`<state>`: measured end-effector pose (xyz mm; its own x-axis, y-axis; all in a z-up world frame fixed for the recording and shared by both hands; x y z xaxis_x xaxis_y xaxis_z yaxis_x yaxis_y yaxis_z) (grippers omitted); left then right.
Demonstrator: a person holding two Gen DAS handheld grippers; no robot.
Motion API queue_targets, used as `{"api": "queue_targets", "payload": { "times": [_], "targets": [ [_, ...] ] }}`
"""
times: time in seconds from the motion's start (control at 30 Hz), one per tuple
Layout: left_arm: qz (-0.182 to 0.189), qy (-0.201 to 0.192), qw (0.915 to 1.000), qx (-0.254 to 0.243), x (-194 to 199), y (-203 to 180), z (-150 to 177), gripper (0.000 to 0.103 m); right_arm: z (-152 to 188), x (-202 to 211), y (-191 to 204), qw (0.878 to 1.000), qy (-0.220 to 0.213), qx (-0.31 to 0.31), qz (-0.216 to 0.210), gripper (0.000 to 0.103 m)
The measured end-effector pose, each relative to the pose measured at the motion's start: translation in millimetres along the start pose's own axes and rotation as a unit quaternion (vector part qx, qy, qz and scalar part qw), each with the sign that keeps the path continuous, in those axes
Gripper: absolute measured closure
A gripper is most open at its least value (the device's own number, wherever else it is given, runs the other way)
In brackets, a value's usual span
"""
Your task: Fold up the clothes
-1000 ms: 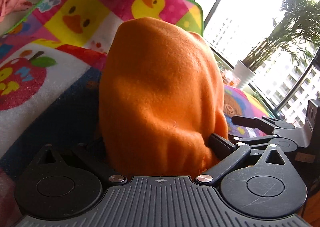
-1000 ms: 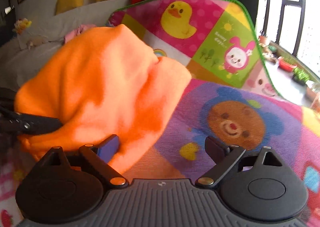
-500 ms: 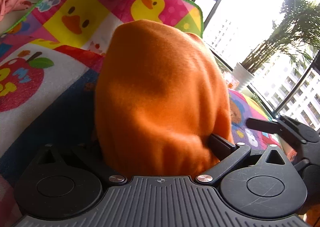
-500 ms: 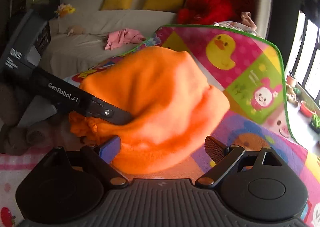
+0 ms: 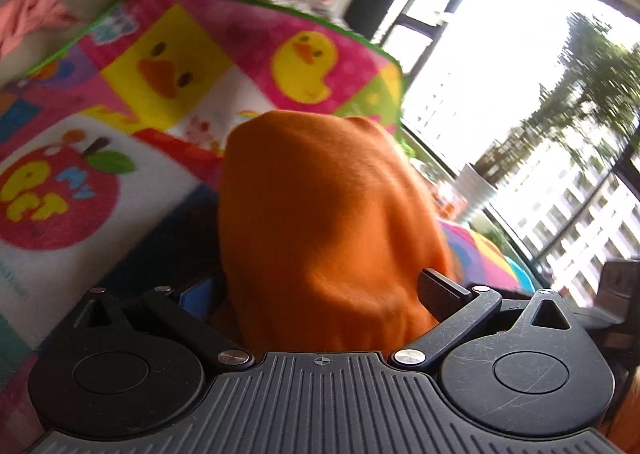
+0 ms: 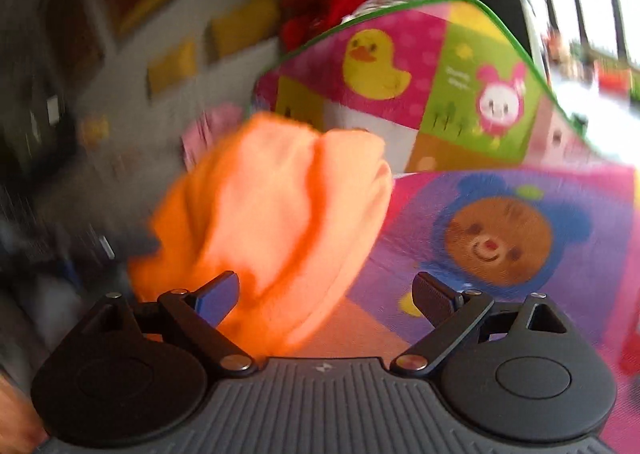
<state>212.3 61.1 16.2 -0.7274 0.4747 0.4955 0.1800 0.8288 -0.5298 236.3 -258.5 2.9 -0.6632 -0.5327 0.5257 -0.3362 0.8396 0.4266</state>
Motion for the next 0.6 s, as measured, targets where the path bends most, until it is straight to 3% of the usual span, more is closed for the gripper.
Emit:
{"api": "queue_targets", "payload": {
  "times": [0.1, 0.2, 0.3, 0.6],
  "targets": [
    [-0.003, 0.02, 0.9995, 0.024, -13.5, 9.6, -1.4, 0.0, -2.3, -20.7, -2.4, 0.999, 0.012, -0.047, -0.025, 0.01],
    [-0.009, 0.041, 0.9989, 0.019, -26.6, 10.7, 5.0, 0.0, 0.1, -41.8, -0.2, 0.995, 0.03, -0.078, -0.046, 0.022],
    [-0.006, 0.043, 0.9991, 0.001, -27.0, 3.2, 7.6, 0.0, 2.5, -62.8, 2.0, 0.991, 0.049, -0.109, -0.067, 0.023],
    [0.03, 0.05, 0.9979, -0.027, -11.2, -31.6, 24.3, 0.001, 18.8, -25.8, -3.2, 0.983, 0.057, -0.137, -0.104, 0.026]
  ]
}}
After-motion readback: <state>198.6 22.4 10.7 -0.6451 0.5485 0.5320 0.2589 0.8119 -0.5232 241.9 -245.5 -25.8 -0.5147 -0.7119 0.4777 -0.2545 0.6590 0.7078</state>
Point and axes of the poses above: each gripper's, at about its wrist camera, not at the fingertips, and x roughly against the way its jaws point, y to its left, z to its underside, the point moved 2 cm from there along -x, roughly the way its jaws point, and after that the axes turned 4 degrees about z, right-handed, at the moved point
